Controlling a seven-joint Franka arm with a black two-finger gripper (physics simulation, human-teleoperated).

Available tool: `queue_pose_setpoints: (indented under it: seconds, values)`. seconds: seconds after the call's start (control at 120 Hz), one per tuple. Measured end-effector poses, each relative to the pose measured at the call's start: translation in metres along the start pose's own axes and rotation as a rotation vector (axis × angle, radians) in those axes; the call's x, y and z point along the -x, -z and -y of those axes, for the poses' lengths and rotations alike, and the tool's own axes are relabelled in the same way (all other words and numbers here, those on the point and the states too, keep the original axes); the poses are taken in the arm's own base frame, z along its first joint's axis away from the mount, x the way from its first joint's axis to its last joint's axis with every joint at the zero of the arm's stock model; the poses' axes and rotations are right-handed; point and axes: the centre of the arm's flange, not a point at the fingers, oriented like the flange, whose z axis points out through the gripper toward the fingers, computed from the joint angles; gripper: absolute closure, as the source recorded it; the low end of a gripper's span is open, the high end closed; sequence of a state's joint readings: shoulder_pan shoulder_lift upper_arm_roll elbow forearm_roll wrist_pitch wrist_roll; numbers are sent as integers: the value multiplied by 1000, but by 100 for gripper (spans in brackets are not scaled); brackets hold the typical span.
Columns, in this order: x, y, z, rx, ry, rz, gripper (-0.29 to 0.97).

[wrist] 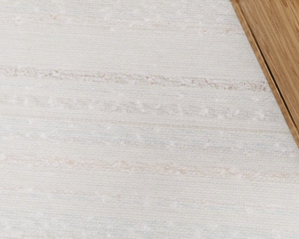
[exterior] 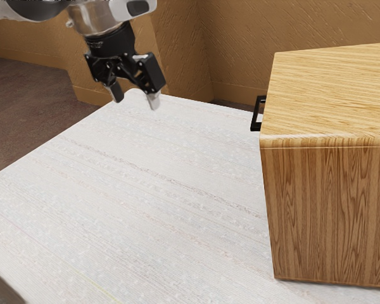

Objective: Pull the drawer handle with one arm to open the drawer

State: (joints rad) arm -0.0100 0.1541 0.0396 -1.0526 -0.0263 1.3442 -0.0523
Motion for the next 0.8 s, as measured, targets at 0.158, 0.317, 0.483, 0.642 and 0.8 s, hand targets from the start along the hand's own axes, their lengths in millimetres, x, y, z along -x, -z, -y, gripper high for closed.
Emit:
queue_pose_setpoints:
  seconds: [0.158, 0.317, 0.483, 0.642, 0.8]
  values:
    - [-47, -24, 8, 160, 34, -60, 0]
    - [-43, -9, -2, 336, 35, -91, 0]
    - [-32, -30, 6, 584, 106, -37, 0]
    - [-48, -53, 0, 667, 135, -32, 17]
    - [-58, -59, -13, 700, 136, -54, 20]
